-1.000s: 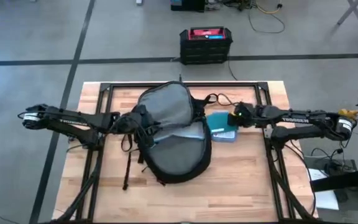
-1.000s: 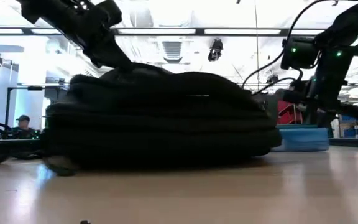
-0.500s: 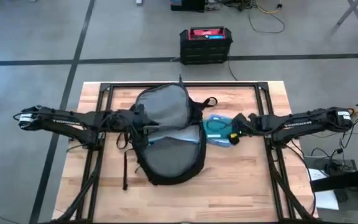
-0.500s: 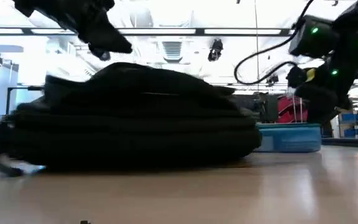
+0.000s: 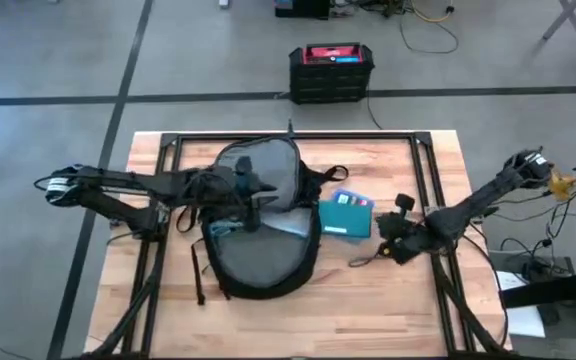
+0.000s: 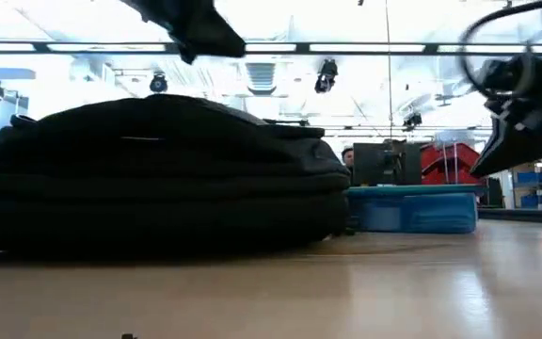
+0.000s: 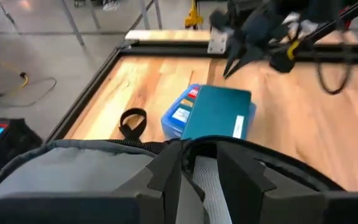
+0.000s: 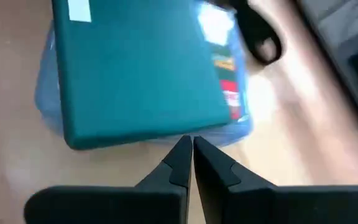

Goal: Unpack backpack
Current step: Put the blue tablet device into the black backpack

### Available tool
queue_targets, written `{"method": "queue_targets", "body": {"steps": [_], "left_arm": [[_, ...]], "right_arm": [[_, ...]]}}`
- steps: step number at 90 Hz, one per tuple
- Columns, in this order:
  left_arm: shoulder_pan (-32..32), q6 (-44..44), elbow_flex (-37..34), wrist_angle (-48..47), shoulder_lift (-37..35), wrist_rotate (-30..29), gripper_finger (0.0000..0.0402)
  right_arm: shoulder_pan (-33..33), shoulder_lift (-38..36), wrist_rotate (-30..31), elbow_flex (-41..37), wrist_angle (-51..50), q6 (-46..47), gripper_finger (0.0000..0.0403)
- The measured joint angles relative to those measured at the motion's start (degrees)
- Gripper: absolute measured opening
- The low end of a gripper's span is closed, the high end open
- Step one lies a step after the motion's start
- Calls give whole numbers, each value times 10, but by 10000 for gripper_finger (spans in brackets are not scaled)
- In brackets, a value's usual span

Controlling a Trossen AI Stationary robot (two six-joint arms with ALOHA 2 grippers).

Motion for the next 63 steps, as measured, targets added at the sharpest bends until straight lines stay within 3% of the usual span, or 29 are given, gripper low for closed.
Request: {"method": "queue_targets", "body": {"steps": [13,27,44,63], "left_arm": [[11,13,39,-1,64,0,84],[34,42,77,3,122,2,88],[82,48,158,1,232,108,81],[94,104,303,-60,371,134,79]], "right_arm": [[48,9,1,7,2,-7,23],[71,52,1,28,-19,-26,78],[74,155,10,61,-20,-101,161],[88,262,52,85,-27,-135,215]]}}
